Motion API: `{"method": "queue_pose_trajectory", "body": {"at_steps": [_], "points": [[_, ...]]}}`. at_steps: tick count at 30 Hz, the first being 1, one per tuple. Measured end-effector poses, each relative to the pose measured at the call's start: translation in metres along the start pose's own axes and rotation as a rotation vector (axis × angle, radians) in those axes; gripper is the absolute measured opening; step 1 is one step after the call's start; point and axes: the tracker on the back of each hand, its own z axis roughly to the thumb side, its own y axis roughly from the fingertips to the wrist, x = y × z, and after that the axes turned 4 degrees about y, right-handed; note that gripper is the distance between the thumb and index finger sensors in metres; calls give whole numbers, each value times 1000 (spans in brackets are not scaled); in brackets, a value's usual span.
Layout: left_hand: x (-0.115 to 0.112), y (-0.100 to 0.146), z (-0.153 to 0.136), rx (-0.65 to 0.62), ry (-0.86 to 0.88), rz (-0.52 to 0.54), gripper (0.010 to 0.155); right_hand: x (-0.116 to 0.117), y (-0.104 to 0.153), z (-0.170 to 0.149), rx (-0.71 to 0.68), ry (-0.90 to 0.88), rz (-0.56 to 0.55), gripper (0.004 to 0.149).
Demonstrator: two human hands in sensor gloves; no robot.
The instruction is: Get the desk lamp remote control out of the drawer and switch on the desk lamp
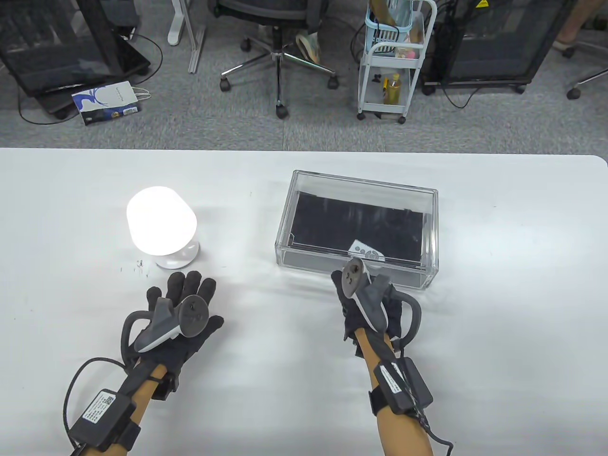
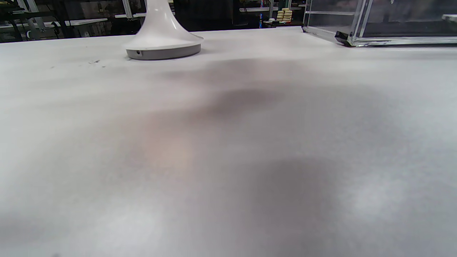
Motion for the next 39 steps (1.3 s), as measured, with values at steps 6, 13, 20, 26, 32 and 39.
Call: {"method": "queue_pose_trajectory", "body": {"at_steps": [6, 13, 20, 26, 32, 39], "points": [[0, 3, 4, -7, -10, 12, 75, -8, 45, 3, -225, -67, 79, 77], [0, 4, 2, -2, -19, 16, 76, 10, 51, 5, -284, 84, 67, 81], [-1, 3, 0, 7, -10, 10, 76, 20, 47, 4, -278, 98, 139, 80], [-2, 3, 1, 2, -16, 7, 76, 15, 49, 5, -285, 90, 112, 80], [-3, 3, 1, 2, -17, 8, 76, 16, 49, 5, -285, 90, 112, 80], [-7, 1, 0, 4, -26, -6, 76, 16, 49, 6, -284, 93, 121, 80]]}}
